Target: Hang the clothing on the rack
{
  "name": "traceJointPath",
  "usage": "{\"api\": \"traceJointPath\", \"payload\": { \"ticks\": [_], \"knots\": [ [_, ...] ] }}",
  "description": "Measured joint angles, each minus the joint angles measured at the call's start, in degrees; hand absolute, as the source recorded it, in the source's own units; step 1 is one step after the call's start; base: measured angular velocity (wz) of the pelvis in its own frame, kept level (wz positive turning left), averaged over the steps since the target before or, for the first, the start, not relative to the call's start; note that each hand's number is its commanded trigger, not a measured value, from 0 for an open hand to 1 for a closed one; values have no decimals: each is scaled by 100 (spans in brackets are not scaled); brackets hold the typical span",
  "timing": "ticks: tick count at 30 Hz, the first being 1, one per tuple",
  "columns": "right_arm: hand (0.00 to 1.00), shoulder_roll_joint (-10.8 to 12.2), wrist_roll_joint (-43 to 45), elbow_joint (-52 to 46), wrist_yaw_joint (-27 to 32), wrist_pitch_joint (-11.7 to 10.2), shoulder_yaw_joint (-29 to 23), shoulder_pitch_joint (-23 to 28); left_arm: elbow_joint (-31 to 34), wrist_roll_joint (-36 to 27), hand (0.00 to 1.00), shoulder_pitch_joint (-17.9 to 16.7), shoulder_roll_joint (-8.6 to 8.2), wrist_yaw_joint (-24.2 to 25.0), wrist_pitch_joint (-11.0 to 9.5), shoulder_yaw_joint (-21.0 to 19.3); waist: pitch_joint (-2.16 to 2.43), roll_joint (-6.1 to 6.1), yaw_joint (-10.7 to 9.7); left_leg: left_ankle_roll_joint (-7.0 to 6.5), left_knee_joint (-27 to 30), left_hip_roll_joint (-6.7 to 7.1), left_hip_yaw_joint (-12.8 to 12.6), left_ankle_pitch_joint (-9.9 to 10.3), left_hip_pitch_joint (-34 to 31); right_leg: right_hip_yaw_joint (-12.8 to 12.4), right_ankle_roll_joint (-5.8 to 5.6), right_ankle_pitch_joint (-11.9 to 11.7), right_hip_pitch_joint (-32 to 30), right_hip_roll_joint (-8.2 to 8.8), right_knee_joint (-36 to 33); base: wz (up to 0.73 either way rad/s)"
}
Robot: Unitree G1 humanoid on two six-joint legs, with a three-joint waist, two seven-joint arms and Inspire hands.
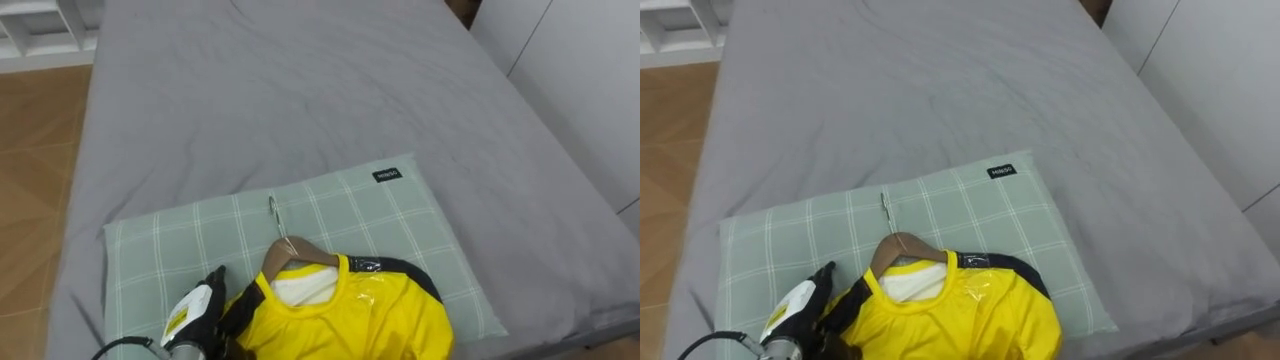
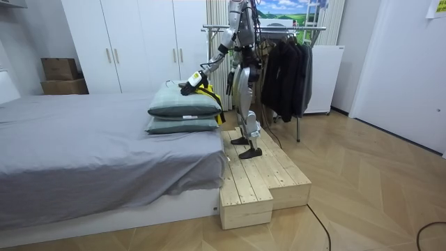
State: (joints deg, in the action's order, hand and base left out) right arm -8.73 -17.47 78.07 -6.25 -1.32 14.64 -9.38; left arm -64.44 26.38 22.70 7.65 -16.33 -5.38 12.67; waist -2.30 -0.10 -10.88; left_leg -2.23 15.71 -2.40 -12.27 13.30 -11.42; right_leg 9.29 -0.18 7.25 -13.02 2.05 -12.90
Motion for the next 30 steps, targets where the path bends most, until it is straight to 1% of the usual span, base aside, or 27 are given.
{"api": "traceJointPath", "payload": {
  "ticks": [3, 6, 8, 9, 10, 12, 15, 17, 20, 24, 30],
  "knots": [
    [0, -1, 23, -1, 4, 11, 4, -9, -99, -2, 0, 74, 9, 69, 17, 17, 0, -1, -3, -1, 7, -2, -6, 0, -1, -5, 0, 0, -9, 2, -17, 0],
    [0, -8, 39, -18, 5, 17, 39, -18, -306, -1, 0, 292, 16, 200, 151, 142, -8, -12, -19, -1, 20, -8, -18, 0, -4, -6, 0, 0, -27, 7, -59, -1],
    [0, -24, 120, -31, 1, 21, 42, -67, -436, -10, 0, 457, 30, 317, 259, 176, -18, -30, -17, -15, 23, -8, -71, -9, -36, -53, 0, 1, -105, 13, -103, -10],
    [0, -34, 137, -31, -5, 21, 43, -85, -454, -56, 0, 497, 40, 346, 282, 188, -29, -45, -26, -15, 35, -8, -75, -9, -54, -56, 0, 0, -118, 15, -104, -4],
    [0, -59, 160, -31, -20, 20, 43, -110, -460, -128, 0, 551, 52, 390, 307, 212, -49, -78, -51, -16, 88, -6, -77, -10, -103, -53, 0, 1, -152, 27, -127, 0],
    [0, -84, 181, -32, -27, 23, 46, -150, -473, -202, 0, 605, 82, 475, 334, 213, -71, -115, -50, -18, 100, -5, -115, -11, -129, -86, -1, 1, -226, 38, -204, -8],
    [0, -95, 204, -45, -68, 64, 61, -183, -480, -211, 0, 658, 107, 565, 418, 213, -72, -119, -54, -35, 104, -6, -165, -21, -147, -126, 1, 5, -310, 47, -296, -8],
    [0, -105, 204, -75, -73, 80, 104, -183, -492, -216, 0, 663, 129, 592, 440, 215, -72, -119, -76, -40, 118, -3, -173, -23, -149, -127, 3, 6, -318, 56, -319, -2],
    [0, -116, 199, -184, -64, 132, 171, -186, -493, -216, 0, 691, 171, 679, 511, 330, -71, -119, -140, -41, 183, 4, -173, -24, -192, -122, 7, 16, -355, 81, -398, 0],
    [0, -116, 204, -201, -70, 145, 179, -198, -507, -219, 0, 699, 202, 741, 515, 326, -71, -119, -141, -59, 165, 7, -168, -34, -198, -131, 8, 17, -399, 91, -487, 0],
    [0, -114, 178, -193, -64, 202, 198, -264, -605, -228, 0, 699, 175, 798, 514, 325, -69, -116, -136, -67, 171, 12, -170, -49, -190, -142, 12, 18, -405, 90, -497, 0]
  ]
}}
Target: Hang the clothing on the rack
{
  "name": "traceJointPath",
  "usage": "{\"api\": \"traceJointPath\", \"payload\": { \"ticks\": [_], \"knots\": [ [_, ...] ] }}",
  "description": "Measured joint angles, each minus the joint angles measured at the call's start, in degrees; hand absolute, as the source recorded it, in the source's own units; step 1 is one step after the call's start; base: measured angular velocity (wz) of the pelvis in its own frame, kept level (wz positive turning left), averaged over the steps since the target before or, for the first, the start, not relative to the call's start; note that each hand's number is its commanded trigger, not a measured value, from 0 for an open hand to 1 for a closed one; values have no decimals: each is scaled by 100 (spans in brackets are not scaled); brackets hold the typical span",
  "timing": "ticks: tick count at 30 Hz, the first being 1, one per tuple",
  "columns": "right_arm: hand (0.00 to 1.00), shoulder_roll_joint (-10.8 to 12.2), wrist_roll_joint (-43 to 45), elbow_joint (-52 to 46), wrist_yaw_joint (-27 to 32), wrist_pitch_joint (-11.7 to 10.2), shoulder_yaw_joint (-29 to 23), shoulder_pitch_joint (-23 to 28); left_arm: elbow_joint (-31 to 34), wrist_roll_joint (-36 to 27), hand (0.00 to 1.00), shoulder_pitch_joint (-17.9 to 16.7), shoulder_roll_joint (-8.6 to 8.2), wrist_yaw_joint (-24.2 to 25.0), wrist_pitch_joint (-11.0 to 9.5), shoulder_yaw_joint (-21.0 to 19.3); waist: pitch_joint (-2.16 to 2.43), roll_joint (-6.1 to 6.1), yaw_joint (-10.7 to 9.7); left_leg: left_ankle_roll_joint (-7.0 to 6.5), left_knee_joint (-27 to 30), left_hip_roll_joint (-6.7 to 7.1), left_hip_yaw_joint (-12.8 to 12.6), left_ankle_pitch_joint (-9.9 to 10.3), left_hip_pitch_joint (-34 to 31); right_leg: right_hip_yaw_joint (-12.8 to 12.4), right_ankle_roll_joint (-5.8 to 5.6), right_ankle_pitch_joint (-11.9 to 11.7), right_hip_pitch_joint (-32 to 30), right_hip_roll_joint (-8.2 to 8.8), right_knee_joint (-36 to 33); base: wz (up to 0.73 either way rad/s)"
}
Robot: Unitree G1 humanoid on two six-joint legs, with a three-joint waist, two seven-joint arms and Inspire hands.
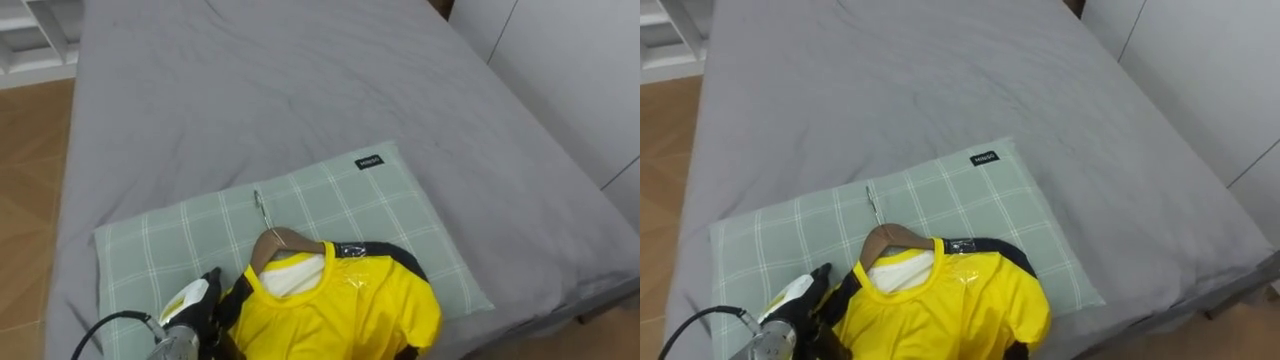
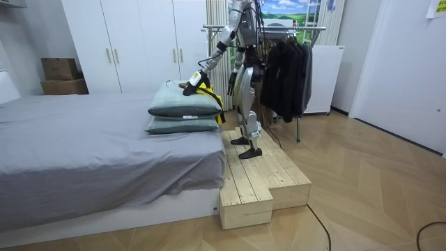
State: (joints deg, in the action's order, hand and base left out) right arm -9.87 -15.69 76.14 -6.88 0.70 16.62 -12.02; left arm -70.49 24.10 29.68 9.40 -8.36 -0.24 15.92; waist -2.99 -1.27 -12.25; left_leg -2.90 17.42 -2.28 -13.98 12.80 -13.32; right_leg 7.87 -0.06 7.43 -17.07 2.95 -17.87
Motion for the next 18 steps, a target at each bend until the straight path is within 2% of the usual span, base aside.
{"api": "traceJointPath", "payload": {
  "ticks": [18],
  "knots": [
    [0, 71, -24, 76, 96, 81, 8, -39, -165, -437, 0, -5, -94, -14, -15, -89, 8, 77, 20, -9, 15, 29, -54, -15, 90, -116, 9, 9, 48, -2, 2, -1]
  ]
}}
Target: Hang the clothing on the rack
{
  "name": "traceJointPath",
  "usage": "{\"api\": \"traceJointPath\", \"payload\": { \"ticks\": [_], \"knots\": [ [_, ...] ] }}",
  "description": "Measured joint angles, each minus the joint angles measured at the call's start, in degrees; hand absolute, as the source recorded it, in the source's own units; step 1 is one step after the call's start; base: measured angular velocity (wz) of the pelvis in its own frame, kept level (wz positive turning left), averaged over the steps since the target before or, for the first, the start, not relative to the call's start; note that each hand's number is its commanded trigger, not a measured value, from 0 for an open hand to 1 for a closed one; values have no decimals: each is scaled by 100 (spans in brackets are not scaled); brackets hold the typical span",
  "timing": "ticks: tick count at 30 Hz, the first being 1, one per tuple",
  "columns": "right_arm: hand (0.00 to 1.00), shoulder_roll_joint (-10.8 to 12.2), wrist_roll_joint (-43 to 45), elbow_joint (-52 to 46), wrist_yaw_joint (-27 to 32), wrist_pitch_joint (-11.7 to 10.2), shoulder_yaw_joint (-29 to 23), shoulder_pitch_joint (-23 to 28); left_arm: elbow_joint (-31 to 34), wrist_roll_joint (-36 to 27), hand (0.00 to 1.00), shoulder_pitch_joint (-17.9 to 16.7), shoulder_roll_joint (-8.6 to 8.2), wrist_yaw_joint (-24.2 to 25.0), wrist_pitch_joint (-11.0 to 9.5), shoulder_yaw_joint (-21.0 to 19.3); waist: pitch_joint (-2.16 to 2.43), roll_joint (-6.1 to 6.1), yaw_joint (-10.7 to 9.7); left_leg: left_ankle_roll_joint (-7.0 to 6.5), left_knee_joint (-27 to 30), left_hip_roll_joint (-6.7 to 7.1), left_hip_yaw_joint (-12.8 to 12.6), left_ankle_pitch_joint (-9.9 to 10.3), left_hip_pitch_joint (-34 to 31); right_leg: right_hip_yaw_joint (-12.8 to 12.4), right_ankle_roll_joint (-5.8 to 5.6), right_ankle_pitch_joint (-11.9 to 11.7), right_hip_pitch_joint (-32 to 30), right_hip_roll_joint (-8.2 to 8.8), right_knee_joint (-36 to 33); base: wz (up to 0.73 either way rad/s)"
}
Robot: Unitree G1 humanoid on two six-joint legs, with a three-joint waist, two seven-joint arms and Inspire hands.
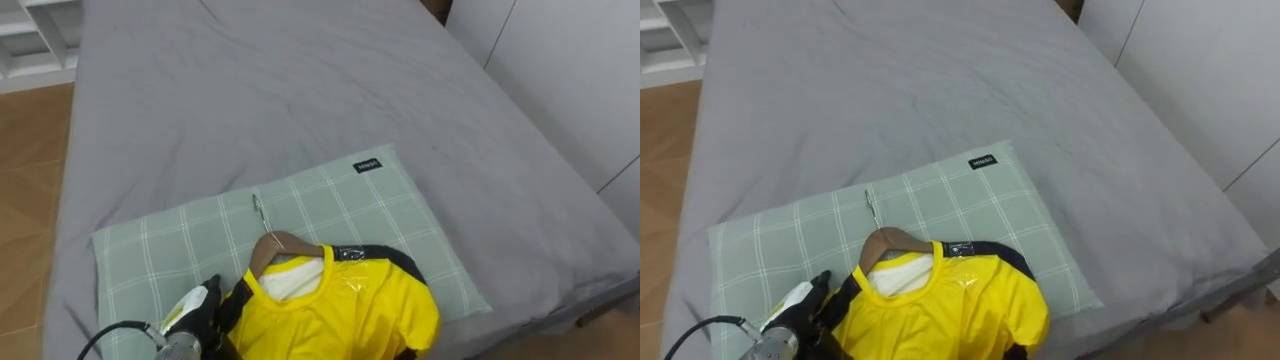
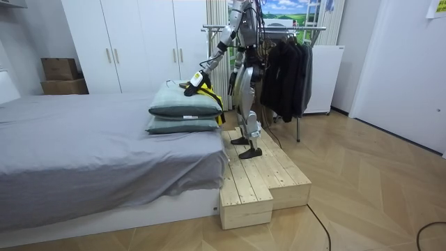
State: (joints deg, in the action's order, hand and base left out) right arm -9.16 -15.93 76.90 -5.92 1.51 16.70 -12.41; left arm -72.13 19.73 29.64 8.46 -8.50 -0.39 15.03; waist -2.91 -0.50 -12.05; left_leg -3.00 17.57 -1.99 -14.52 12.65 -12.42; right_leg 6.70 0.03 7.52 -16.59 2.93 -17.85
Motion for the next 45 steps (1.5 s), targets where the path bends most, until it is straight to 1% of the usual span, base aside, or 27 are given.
{"api": "traceJointPath", "payload": {
  "ticks": [2, 11, 13, 14, 15, 16, 19, 21, 25, 28, 31, 37, 40, 43, 45],
  "knots": [
    [0, 4, -1, 0, -3, 52, -2, -1, -11, -2, 0, -10, -1, 0, 1, -32, 1, 12, 1, -2, -2, 1, -41, -1, 11, -26, -1, 0, -4, 1, -2, -6],
    [0, 11, -3, -4, -6, 105, -6, -8, -10, -1, 0, -32, -18, -4, 2, -34, 9, 18, 8, -2, -7, -10, -78, -1, 5, -31, -1, 0, -21, -5, 3, -1],
    [0, 12, 1, -4, -2, 105, -11, -5, -17, 2, 0, -39, -10, -20, 2, -60, 18, 18, 10, -2, -14, -11, -86, -1, 7, -31, -1, 0, -21, -7, 6, 0],
    [0, 13, 4, -4, 1, 105, -11, -15, -30, 2, 30, -43, -27, -56, 3, -68, 30, 17, 10, -2, -14, -12, -87, -1, 5, -30, -1, 0, -21, -8, 11, 0],
    [0, 15, 5, -4, 7, 106, -10, -18, -36, 2, 94, -48, -39, -81, 4, -68, 41, 17, 10, -1, -16, -12, -86, -1, 2, -29, -1, 0, -21, -8, 20, 0],
    [0, 23, 5, -1, 24, 108, -10, -15, -55, 3, 100, -50, -50, -120, 8, -68, 54, 21, 9, -2, -18, -13, -86, -1, 1, -27, -1, 0, -20, -9, 26, 0],
    [0, 35, 5, -1, 89, 107, -10, -8, -98, 5, 100, -51, -81, -230, 10, -67, 80, 18, 9, -1, -17, -17, -85, -2, 6, -22, 1, -2, -12, -9, 27, 0],
    [0, 43, 15, 1, 112, 106, -10, -6, -97, 8, 100, -45, -80, -334, 10, -72, 82, 16, 8, 0, -19, -20, -84, -2, 13, -21, 3, -4, -5, -10, 27, 0],
    [0, 47, 25, 29, 158, 105, -10, -3, -96, 5, 100, -13, 40, -537, 8, -130, 94, -2, 8, 1, -36, -21, -85, -6, 41, -15, 6, -7, 18, -11, 27, 0],
    [0, 57, 58, 46, 157, 106, -11, -9, -86, 3, 100, -23, 44, -619, 17, -135, 94, 0, 8, -2, -71, -11, -86, -9, 73, -16, 5, -6, 37, -8, 35, 0],
    [0, 60, 72, 56, 155, 106, -11, -23, -88, 1, 100, -42, 33, -618, 48, -144, 93, 4, 6, -2, -130, 4, -86, -39, 77, -15, 0, -12, 39, -3, 90, 0],
    [0, 69, 67, 101, 163, 101, -11, -54, -112, -2, 100, -167, -79, -583, 89, -138, 90, 7, 5, 0, -194, 1, -69, -46, 79, 2, 0, -20, 36, -11, 127, 0],
    [0, 77, 52, 102, 189, 99, -8, -59, -130, -7, 100, -226, -137, -436, 134, -125, 83, 18, 5, 0, -217, -3, -65, -46, 78, 41, 0, -21, 34, -9, 136, 0],
    [0, 93, 52, 102, 208, 92, -4, -68, -157, -130, 100, -234, -155, -343, 128, -114, 71, 39, 5, 2, -217, -13, -64, -46, 69, 51, 3, -24, 35, -15, 157, 0],
    [0, 93, 52, 103, 213, 90, 0, -65, -165, -183, 100, -238, -154, -327, 126, -110, 71, 39, 5, 6, -217, -19, -65, -49, 60, 56, 16, -45, 49, -23, 209, 0]
  ]
}}
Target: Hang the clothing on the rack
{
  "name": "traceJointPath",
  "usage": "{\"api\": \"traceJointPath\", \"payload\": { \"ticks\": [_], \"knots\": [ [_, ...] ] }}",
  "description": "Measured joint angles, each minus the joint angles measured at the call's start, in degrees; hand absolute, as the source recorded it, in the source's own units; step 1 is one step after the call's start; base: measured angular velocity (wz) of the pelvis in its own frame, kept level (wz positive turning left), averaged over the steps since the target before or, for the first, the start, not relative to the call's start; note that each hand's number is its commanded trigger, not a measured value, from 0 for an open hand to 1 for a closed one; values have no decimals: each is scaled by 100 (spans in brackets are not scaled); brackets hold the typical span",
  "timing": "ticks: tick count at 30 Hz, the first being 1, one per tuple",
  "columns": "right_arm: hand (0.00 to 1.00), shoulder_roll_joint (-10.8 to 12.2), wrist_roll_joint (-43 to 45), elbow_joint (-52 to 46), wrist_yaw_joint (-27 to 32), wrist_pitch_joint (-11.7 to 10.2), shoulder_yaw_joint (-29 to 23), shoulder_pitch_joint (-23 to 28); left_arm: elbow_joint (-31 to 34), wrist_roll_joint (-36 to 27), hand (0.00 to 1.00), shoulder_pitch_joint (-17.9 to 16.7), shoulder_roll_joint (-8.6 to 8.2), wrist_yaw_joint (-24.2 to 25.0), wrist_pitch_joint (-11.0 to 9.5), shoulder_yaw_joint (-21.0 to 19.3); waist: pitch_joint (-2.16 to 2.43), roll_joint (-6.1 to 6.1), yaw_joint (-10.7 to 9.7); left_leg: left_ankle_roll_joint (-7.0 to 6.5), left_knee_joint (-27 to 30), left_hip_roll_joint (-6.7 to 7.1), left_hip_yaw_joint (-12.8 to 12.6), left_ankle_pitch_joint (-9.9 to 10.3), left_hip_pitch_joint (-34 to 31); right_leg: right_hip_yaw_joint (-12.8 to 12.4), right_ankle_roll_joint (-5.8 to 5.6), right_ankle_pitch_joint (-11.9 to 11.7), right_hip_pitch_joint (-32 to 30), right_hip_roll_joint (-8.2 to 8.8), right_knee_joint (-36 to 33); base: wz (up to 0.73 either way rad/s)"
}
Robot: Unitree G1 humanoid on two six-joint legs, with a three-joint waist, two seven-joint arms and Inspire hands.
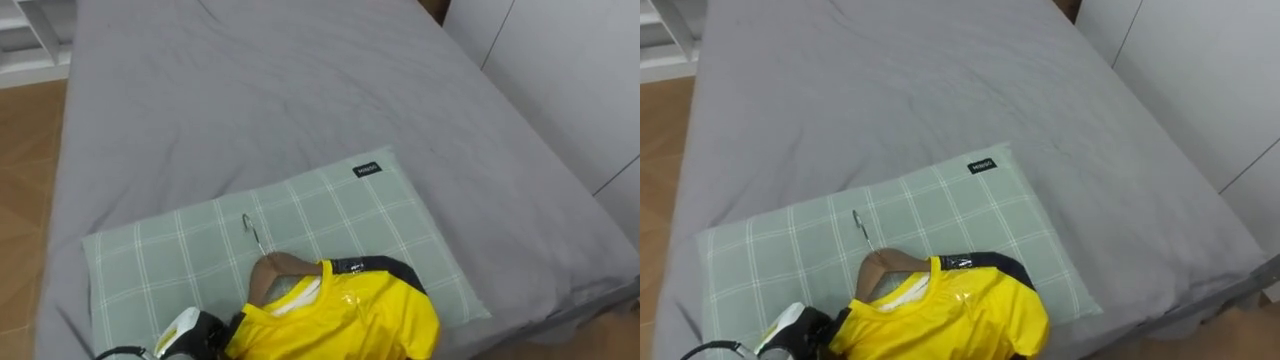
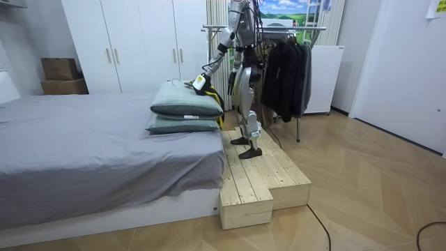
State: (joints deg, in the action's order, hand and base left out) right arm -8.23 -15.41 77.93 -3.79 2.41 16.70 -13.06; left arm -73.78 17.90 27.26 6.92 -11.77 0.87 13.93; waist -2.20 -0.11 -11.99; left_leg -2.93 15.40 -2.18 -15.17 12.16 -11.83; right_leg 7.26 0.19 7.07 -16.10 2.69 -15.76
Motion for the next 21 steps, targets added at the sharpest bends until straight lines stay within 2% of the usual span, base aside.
{"api": "traceJointPath", "payload": {
  "ticks": [21],
  "knots": [
    [0, 4, 57, 5, 33, -50, -5, 14, -6, -168, 100, -22, 3, 88, -35, 73, -6, 7, 8, 5, -11, -8, 89, -2, 49, 73, 2, -30, 148, -19, 129, 1]
  ]
}}
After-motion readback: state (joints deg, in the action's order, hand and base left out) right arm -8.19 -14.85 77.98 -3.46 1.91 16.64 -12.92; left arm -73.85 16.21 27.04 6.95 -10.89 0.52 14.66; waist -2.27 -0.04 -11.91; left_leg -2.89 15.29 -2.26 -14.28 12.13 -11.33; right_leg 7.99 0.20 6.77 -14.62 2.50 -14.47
